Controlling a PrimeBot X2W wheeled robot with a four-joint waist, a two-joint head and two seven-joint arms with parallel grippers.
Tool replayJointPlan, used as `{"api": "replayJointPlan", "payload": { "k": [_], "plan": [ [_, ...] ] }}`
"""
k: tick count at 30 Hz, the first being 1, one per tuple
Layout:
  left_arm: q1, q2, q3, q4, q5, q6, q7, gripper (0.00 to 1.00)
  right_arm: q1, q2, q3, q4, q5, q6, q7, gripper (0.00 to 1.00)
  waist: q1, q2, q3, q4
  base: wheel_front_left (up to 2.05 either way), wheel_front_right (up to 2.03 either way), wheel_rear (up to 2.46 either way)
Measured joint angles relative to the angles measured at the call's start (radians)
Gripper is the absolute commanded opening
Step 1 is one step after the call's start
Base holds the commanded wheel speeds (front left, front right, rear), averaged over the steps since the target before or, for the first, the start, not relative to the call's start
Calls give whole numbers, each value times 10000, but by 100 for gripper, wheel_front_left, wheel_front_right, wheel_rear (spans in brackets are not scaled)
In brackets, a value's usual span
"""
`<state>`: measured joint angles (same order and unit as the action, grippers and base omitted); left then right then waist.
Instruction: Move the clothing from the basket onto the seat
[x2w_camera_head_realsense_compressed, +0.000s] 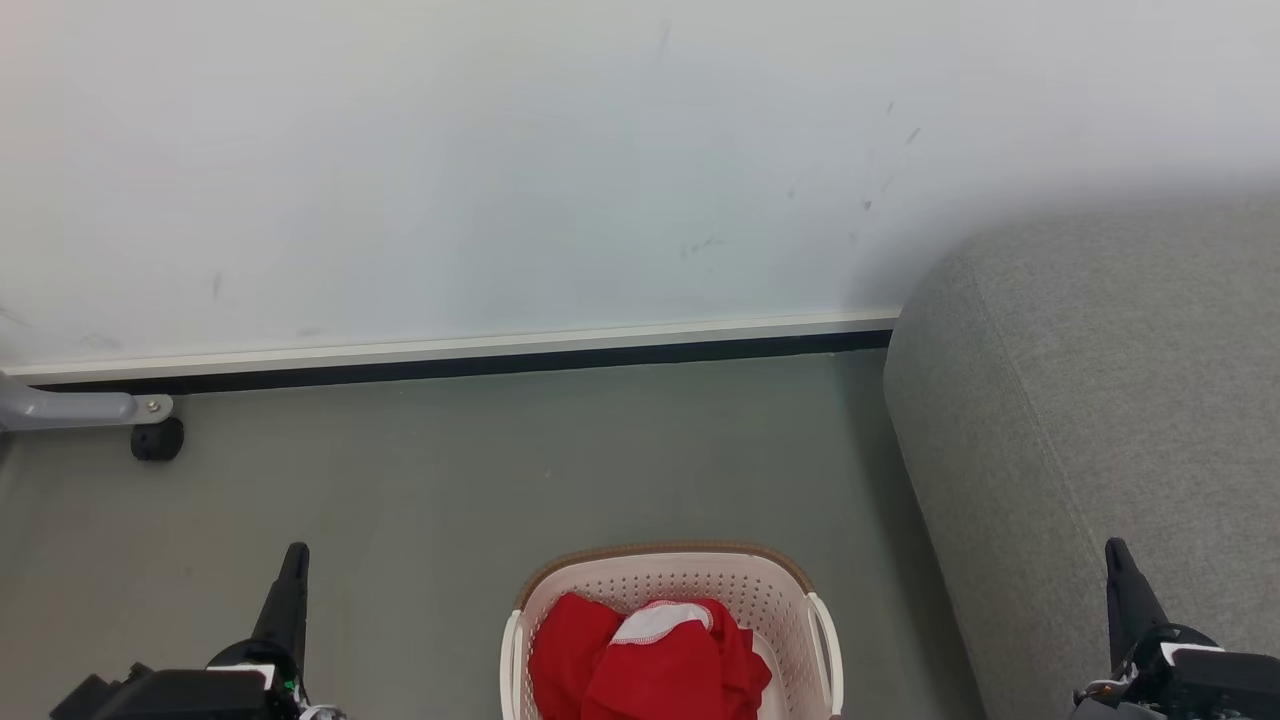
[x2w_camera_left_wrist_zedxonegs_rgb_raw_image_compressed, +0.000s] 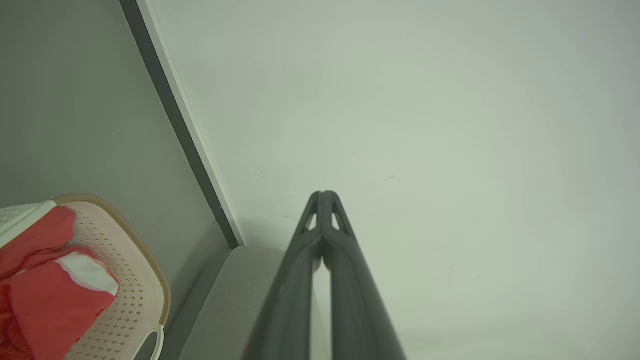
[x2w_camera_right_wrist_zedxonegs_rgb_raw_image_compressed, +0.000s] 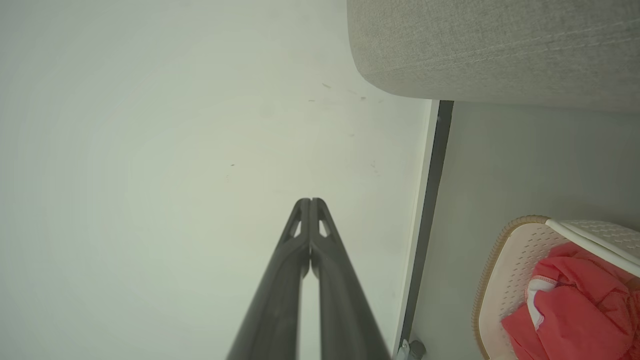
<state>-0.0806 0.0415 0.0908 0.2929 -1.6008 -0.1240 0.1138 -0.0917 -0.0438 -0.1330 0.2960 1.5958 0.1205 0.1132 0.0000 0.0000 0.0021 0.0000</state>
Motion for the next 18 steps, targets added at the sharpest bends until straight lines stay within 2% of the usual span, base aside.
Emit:
{"api": "replayJointPlan", "payload": {
  "k": [18],
  "plan": [
    [0, 0, 0, 0, 0, 0, 0, 0, 0, 0, 0, 0, 0, 0, 0, 0, 0, 0, 0, 0, 0, 0, 0]
  ]
}}
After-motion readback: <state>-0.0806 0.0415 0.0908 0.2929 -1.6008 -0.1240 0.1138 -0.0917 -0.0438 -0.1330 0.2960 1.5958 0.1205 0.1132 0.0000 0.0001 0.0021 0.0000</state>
